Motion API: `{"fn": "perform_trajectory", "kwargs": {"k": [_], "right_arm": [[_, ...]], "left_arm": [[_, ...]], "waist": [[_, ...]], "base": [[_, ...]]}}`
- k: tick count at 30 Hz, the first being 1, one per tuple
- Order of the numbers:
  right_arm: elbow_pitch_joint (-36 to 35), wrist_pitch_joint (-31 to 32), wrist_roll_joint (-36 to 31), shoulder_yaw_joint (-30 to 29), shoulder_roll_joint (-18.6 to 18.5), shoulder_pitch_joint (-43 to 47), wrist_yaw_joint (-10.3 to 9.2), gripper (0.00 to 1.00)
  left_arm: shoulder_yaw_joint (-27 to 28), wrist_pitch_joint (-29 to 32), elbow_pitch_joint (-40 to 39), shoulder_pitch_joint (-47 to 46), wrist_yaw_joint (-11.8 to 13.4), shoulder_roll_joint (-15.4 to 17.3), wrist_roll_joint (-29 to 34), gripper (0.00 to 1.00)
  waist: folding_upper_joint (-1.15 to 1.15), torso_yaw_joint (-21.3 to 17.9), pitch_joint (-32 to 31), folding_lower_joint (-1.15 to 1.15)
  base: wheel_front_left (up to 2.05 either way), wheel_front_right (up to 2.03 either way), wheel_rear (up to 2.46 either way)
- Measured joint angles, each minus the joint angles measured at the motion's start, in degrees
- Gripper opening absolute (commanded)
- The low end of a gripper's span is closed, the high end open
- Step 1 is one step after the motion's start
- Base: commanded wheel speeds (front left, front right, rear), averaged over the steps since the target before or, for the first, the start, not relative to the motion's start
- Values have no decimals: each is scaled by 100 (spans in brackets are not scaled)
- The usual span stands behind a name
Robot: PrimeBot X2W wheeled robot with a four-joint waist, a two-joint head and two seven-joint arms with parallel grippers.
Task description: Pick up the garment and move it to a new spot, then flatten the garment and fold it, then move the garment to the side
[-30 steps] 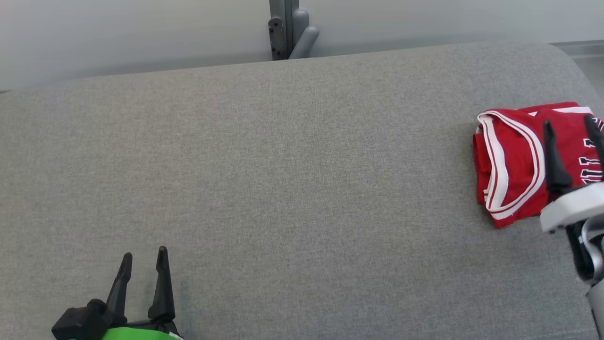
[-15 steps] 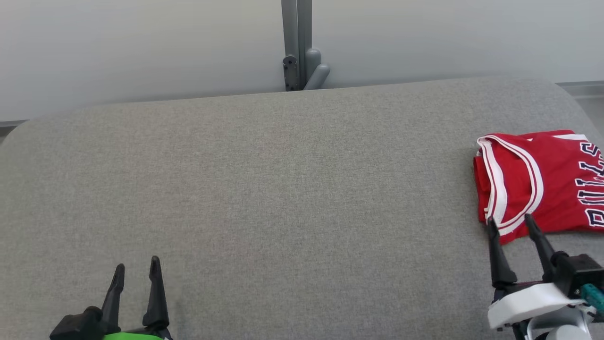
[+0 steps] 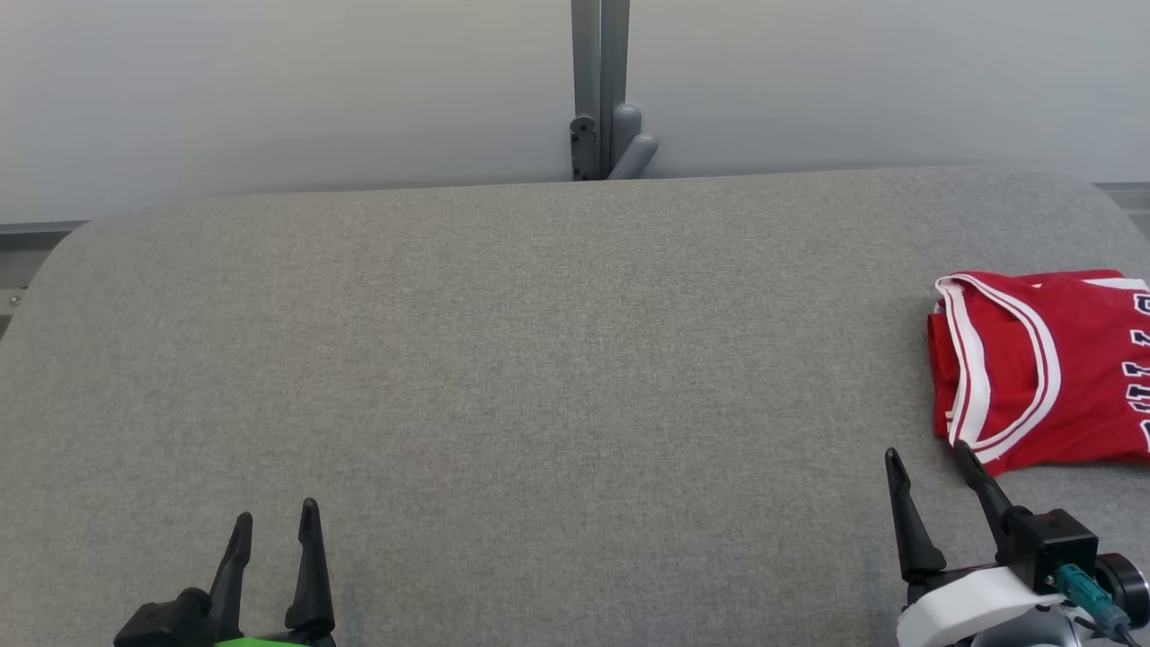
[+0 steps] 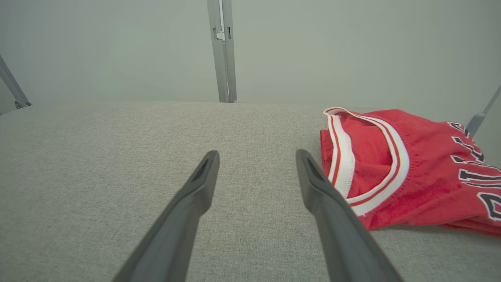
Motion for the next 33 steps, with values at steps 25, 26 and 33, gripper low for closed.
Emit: {"fn": "perform_trajectory", "kwargs": {"k": [25,26,33], "right_arm": [[124,3,-60,-1,24,29,1,100],[124,4,-60,-2,24,29,1,100],[353,30,-59,37,98,87,2,0]], "left_arm": [[-30,9,66,52,0,-20,-51,100],[-32,9,65,52,0,-20,-51,100],[-75,35,299,104,-1,-34,-78,0]], "waist": [[0,125,-59,0],[0,124,-58,0],[0,118,-56,0]], "base": [[0,0,0],[0,0,0],[0,0,0]]}}
